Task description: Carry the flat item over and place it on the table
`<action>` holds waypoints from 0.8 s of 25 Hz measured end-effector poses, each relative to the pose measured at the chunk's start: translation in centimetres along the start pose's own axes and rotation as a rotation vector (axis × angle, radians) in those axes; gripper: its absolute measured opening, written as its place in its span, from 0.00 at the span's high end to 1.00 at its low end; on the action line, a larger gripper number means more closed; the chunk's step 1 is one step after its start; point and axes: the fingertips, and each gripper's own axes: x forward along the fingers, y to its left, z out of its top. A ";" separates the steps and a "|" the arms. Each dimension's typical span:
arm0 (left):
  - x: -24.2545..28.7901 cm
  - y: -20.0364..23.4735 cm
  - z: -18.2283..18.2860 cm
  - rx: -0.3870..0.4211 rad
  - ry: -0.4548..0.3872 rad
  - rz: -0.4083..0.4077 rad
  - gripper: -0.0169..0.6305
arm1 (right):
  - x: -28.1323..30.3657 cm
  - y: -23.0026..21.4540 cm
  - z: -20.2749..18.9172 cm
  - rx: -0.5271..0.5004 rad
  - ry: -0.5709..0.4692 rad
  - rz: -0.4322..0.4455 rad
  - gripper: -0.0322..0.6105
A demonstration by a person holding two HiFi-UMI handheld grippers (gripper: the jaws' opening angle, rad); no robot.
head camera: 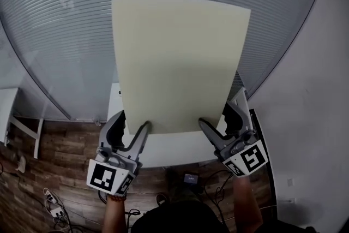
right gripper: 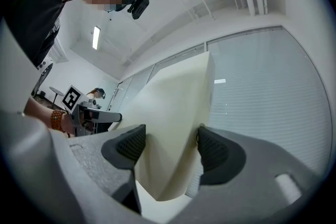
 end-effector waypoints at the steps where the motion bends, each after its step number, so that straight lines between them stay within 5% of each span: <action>1: -0.1 0.2 -0.4 -0.004 0.012 0.004 0.59 | 0.2 0.0 -0.4 0.017 0.012 0.006 0.47; 7: 2.9 4.5 -1.1 -0.054 0.090 0.032 0.59 | 5.3 -2.0 -2.2 0.114 0.109 0.034 0.47; 12: 0.4 1.9 -6.9 -0.090 0.153 0.045 0.59 | 1.7 -0.1 -7.9 0.176 0.166 0.047 0.47; 20: -1.0 6.8 -14.3 -0.194 0.294 0.075 0.59 | 5.2 2.5 -16.3 0.329 0.299 0.068 0.47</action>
